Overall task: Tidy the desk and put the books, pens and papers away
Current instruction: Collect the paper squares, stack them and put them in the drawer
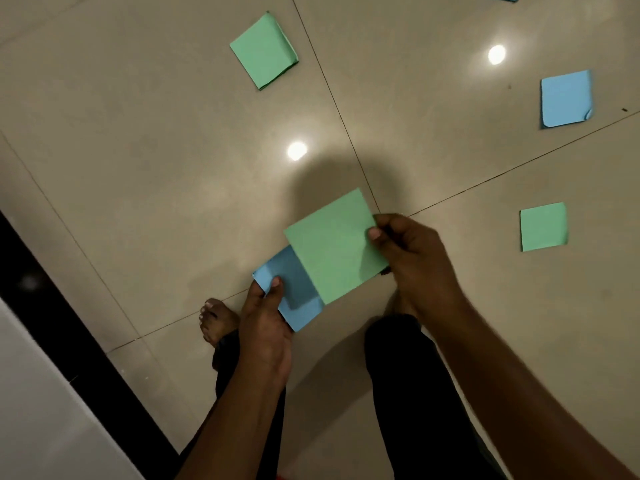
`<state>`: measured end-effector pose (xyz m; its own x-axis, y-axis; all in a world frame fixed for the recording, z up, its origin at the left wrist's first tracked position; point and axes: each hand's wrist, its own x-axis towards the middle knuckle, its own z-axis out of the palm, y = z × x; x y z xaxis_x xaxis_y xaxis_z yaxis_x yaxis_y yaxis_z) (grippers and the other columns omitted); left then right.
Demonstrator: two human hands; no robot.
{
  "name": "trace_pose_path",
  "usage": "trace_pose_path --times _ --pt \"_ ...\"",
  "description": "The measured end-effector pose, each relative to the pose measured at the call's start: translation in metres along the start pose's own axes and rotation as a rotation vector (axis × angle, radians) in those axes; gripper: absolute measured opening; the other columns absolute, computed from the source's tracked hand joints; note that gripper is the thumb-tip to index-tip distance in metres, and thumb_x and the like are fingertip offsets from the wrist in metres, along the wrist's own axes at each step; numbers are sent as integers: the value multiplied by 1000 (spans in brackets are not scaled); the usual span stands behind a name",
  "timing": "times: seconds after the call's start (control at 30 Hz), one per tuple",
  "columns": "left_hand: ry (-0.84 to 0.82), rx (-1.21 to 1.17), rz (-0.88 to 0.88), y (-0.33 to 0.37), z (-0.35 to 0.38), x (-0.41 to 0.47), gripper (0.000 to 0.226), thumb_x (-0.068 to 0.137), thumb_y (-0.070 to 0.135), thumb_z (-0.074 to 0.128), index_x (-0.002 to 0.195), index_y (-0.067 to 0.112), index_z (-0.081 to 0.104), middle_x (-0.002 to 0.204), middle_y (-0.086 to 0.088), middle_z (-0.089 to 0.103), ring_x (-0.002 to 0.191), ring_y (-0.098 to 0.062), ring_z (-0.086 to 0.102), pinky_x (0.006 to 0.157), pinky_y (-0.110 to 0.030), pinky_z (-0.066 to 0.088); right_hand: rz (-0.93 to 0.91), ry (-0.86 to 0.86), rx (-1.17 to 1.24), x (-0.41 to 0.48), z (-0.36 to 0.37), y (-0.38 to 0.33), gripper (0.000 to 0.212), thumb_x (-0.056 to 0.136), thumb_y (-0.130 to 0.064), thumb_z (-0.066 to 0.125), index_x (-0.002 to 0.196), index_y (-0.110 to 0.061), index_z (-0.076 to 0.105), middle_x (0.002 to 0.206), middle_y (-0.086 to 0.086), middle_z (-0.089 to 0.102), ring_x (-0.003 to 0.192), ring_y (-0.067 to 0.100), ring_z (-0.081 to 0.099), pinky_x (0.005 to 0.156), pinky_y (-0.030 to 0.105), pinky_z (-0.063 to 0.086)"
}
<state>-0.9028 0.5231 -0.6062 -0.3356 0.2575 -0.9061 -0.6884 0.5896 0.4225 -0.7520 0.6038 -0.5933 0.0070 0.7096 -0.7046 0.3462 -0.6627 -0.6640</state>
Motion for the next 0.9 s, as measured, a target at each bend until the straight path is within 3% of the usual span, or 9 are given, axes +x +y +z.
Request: trace_pose_path --times 0.07,0.13,0.2,0.33,0.47,0.53,0.63,0.77,0.9 --pt "-37 -45 -46 2 2 -3 22 100 16 41 110 8 59 66 11 72 58 -2 67 47 -18 52 -31 -12 -246 -5 15 11 17 94 -23 55 106 -24 67 93 -10 66 79 3 58 75 12 48" --pt "-83 -45 -85 2 5 -5 25 100 29 37 98 18 59 67 12 72 60 -2 68 49 -21 54 -49 -27 -421 -13 29 20 26 95 -26 52 118 -20 63 98 -8 64 72 -6 49 68 -1 38" --pt "-78 76 -54 0 1 -3 18 98 33 42 101 26 58 75 12 73 67 -5 69 54 -25 55 -77 -54 -439 -20 41 25 29 95 -26 52 122 -19 61 104 -2 67 76 -2 51 70 7 40" --pt "22 194 4 -5 -9 3 17 92 16 55 106 25 59 92 3 67 80 -15 62 60 -28 50 -182 -131 -548 -21 49 40 34 94 -29 53 127 -21 58 101 4 63 86 15 57 75 31 48" --pt "47 236 38 -5 -11 4 16 91 12 57 102 23 59 90 4 65 78 -14 61 59 -27 50 -245 -234 -518 -9 38 55 40 93 -33 53 132 -25 53 90 -7 52 76 5 49 69 16 40" --pt "70 255 71 -5 -11 5 16 91 11 57 105 17 59 87 6 63 75 -12 60 60 -27 49 -203 -116 -395 12 29 72 38 93 -34 53 130 -24 54 93 -10 53 78 -1 49 70 9 37" --pt "86 255 97 -4 -12 6 17 91 10 57 107 16 56 88 6 60 78 -13 58 68 -33 48 -147 101 -637 61 10 118 41 93 -29 55 131 -17 51 119 5 56 104 15 53 83 23 43" --pt "97 217 105 -9 -16 12 24 91 12 57 115 14 56 90 9 60 80 -12 57 79 -39 47 -76 -67 -1336 98 -9 165 74 84 -26 66 145 -15 25 146 12 34 132 30 33 102 45 36" --pt "72 235 101 -10 -14 15 15 92 16 57 105 24 57 94 9 63 84 -14 59 75 -36 48 -165 -131 -1526 110 1 172 91 74 -25 76 145 -13 19 147 16 28 135 35 28 109 51 26"
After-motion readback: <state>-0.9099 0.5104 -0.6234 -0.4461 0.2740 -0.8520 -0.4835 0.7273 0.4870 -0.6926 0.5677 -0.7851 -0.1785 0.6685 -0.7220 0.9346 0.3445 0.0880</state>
